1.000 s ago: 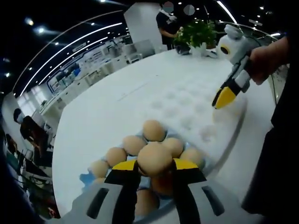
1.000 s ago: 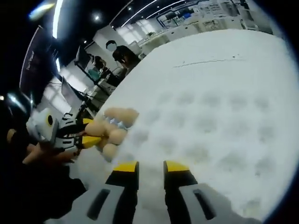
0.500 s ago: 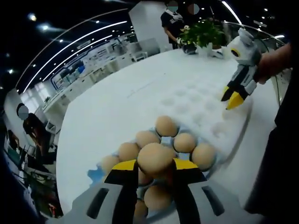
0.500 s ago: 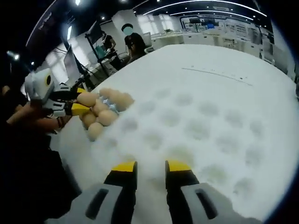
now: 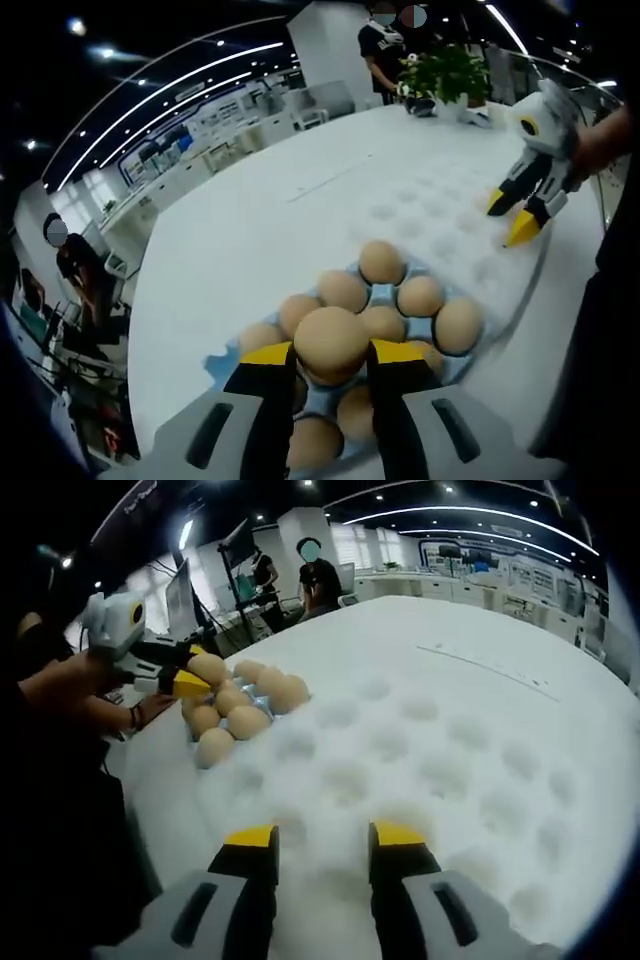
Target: Place the egg into an empty slot of the egg tray after lifting it from the table, then release the egg inside the slot.
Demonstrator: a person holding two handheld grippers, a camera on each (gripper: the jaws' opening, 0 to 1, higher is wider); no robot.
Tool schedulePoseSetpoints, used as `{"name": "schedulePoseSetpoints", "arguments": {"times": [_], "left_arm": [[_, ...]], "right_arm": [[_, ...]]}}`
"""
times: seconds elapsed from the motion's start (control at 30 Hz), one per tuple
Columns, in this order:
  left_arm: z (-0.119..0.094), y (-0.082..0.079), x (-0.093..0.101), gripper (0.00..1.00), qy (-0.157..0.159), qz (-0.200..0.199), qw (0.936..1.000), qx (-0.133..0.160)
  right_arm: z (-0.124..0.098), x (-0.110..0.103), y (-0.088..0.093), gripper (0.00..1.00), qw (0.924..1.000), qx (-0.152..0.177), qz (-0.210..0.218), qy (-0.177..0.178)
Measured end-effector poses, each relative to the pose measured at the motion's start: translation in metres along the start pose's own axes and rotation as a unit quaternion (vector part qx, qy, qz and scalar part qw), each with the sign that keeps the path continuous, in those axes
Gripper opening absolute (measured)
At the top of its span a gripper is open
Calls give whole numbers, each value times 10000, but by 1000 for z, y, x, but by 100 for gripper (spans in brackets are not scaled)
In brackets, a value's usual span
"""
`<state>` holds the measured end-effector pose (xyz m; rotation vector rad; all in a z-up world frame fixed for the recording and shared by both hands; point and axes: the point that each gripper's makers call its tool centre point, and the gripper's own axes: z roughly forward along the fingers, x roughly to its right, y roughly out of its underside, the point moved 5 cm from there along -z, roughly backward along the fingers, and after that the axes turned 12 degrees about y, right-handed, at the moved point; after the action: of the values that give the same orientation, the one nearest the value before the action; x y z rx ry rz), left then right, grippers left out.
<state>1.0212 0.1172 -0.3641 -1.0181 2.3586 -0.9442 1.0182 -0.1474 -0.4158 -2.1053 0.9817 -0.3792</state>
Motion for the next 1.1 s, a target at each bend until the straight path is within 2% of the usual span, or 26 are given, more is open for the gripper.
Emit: {"name": "schedulePoseSetpoints", "arguments": {"times": [0.27,0.5,0.6,0.7,1.1], "left_arm": [[-4,11,-13,28,-90,-67,9999,-121],[-6,16,-22,28,-145,-94,9997,-197],[-8,17,-28,28,-296,-96,9993,-216],[-9,17,-34,28,-295,-203,9992,-162],[-6,14,-48,28,-374,-106,9990,-238]], "right_arm": [[0,-5,2,45,9994,191,-274,47],[0,-5,2,45,9993,280,-235,118],[0,-5,1,46,9992,292,-226,144],[0,-5,1,46,9992,307,-207,160],[1,-6,1,49,9987,455,-146,186]]}}
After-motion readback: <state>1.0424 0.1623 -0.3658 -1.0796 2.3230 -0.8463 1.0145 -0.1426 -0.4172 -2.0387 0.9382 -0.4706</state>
